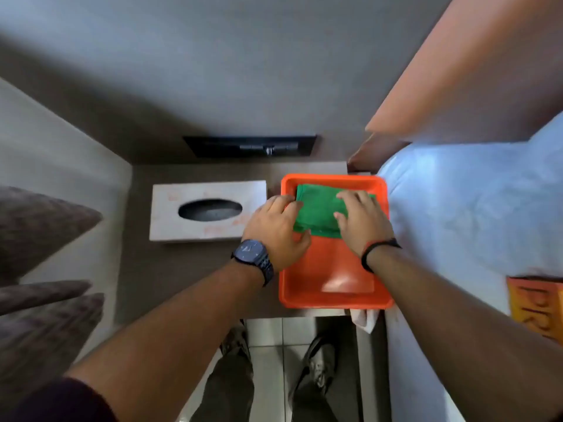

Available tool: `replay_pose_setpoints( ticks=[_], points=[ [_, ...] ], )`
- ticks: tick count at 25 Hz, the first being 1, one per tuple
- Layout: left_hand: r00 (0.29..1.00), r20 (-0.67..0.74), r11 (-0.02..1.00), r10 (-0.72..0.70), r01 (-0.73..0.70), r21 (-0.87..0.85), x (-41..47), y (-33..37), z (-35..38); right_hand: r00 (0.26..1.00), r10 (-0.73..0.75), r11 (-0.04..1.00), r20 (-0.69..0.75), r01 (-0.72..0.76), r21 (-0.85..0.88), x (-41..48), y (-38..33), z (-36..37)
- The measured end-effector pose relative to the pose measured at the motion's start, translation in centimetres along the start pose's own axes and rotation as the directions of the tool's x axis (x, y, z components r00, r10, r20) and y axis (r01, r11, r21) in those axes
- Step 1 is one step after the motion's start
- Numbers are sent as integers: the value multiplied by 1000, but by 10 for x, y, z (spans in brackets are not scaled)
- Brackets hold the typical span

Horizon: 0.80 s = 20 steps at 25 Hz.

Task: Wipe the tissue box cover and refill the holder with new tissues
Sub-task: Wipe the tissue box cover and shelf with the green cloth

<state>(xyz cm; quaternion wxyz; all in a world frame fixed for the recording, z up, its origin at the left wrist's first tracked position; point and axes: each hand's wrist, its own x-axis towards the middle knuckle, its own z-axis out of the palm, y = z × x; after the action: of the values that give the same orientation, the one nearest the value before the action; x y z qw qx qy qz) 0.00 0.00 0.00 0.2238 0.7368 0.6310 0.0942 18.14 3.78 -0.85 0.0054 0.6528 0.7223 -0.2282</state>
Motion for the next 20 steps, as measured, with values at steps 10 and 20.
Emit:
replay_pose_setpoints(
  ticks=[10, 20],
  points=[
    [992, 118, 953, 37, -70, 296, 34, -53, 96, 995, -35, 957, 90, 59, -285, 84, 62, 68],
    [980, 179, 939, 90, -143, 314, 40, -55, 82, 983, -53, 919, 179, 118, -376, 95, 41, 53]
  ],
)
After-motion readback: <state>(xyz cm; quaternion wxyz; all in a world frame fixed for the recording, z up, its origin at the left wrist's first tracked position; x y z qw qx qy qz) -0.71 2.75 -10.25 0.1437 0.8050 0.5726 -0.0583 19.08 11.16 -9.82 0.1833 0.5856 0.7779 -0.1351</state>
